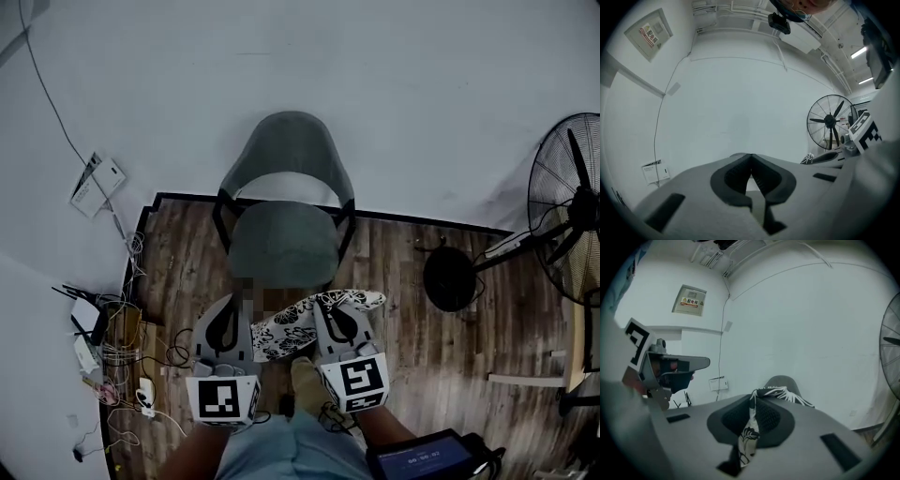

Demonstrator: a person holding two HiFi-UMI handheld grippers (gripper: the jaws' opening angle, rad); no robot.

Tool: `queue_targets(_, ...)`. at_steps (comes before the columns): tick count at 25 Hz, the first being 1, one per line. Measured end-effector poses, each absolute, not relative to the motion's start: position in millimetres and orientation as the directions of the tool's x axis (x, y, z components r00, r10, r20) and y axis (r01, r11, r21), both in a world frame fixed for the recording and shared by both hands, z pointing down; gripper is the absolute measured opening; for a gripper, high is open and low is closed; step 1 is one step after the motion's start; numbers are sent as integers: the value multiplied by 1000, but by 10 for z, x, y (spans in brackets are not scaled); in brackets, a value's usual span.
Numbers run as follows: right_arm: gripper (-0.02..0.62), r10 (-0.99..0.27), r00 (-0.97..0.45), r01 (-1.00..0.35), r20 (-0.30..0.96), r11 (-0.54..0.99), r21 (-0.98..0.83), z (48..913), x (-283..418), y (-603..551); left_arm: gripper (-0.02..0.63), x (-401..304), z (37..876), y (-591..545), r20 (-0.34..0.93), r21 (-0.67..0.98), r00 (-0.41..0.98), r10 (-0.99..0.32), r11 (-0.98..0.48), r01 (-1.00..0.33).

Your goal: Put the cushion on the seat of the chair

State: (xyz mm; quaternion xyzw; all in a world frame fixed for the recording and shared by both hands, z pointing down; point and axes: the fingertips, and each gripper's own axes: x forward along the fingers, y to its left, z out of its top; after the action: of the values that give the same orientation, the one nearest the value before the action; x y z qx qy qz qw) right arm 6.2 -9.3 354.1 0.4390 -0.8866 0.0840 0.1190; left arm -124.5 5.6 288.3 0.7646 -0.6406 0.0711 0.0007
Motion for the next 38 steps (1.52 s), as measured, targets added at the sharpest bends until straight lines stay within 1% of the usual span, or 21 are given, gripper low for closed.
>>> queue_targets(4, 15, -730, -617, -774, 294, 629, -63, 3542, -11, -596, 9, -1223, 2865, -487, 124, -100, 163, -979, -176, -979)
queue_targets(8, 15, -711, -647, -749, 275, 660, -55, 3411, -94, -1060, 9, -1234, 2792, -894, 119, -104, 142, -983, -155, -982)
queue_targets(12, 15, -699, -675, -726, 238, 686, -42, 3214, -233, -1401, 9, -1331, 2685, -1188, 102, -109, 114, -988, -125, -986)
queue_targets(16, 15, -683, -692, -708, 236, 705, -34, 3142, -378, -1611, 9, -1446, 2657, -1401, 95, -97, 98, -991, -108, -989)
queue_targets(20, 15, -672, -693, -702, 261, 711, -36, 3264, -553, -1835, 9, -1607, 2762, -1641, 107, -84, 99, -989, -108, -991)
queue_targets(25, 16, -659, -677, -710, 329, 701, -58, 3541, -745, -2171, 9, -1781, 2960, -1966, 148, -62, 122, -981, -132, -989)
queue_targets(32, 17, -648, -657, -722, 385, 687, -76, 3803, -1215, -2818, 9, -2230, 3095, -2492, 182, -51, 140, -973, -151, -987)
queue_targets(35, 17, -676, -644, -740, 357, 669, -67, 3768, -1383, -3178, 9, -2458, 3145, -2700, 189, -50, 141, -972, -153, -987)
queue_targets(38, 17, -728, -625, -773, 281, 627, -95, 3625, -1434, -3517, 9, -2588, 3237, -2884, 219, -12, 151, -964, -158, -987)
